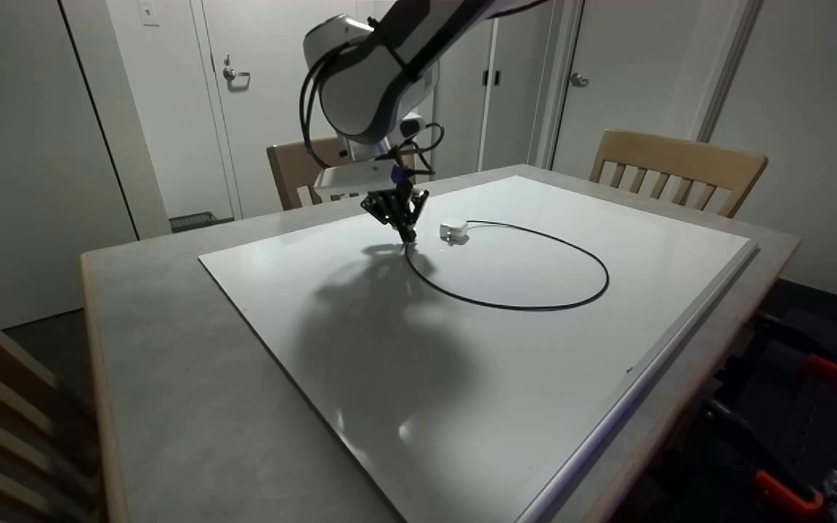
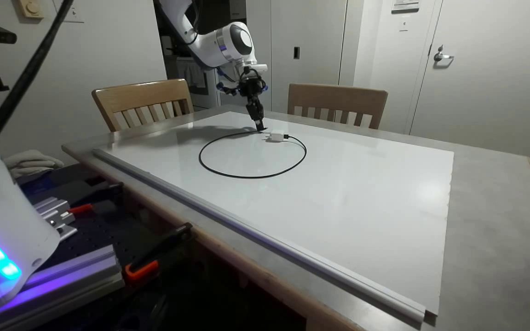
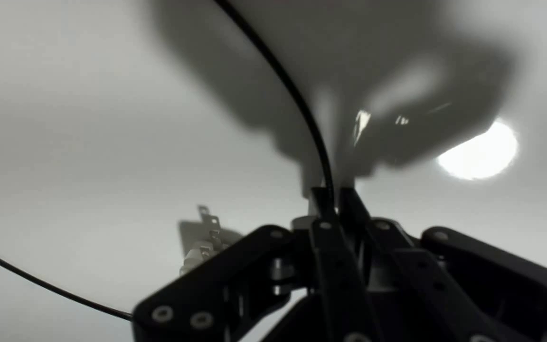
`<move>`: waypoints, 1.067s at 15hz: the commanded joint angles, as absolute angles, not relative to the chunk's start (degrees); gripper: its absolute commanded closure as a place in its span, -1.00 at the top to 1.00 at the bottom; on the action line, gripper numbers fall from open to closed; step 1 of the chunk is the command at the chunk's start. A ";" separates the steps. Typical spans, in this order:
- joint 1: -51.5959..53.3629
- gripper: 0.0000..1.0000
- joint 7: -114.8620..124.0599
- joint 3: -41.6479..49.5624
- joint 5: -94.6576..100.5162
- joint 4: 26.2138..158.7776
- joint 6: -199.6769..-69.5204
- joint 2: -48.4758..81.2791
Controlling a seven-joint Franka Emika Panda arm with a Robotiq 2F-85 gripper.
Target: Coil the phone charger
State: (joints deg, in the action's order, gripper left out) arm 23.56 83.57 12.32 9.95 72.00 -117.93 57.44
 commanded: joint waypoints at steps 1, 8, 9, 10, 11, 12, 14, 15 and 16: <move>21.26 -0.96 85.92 11.79 12.07 69.77 -116.34 57.88; 16.15 -0.96 91.24 12.61 12.31 70.89 -117.90 56.68; 15.56 -0.96 92.43 12.76 12.22 71.07 -118.05 56.66; 15.09 -0.96 93.98 13.02 12.23 71.37 -118.14 56.45; 14.76 -0.96 95.52 13.27 12.39 71.53 -118.25 56.46; 14.48 -0.96 97.48 13.58 12.47 71.88 -118.34 56.28; 14.07 -0.96 101.42 14.27 12.68 72.40 -118.28 56.11; 14.00 -0.96 103.59 14.67 12.81 72.64 -118.21 56.09; 13.82 -0.96 106.03 15.05 12.75 73.22 -118.37 55.89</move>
State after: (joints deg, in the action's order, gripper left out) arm 14.32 100.72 14.53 12.23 70.66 -117.61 57.39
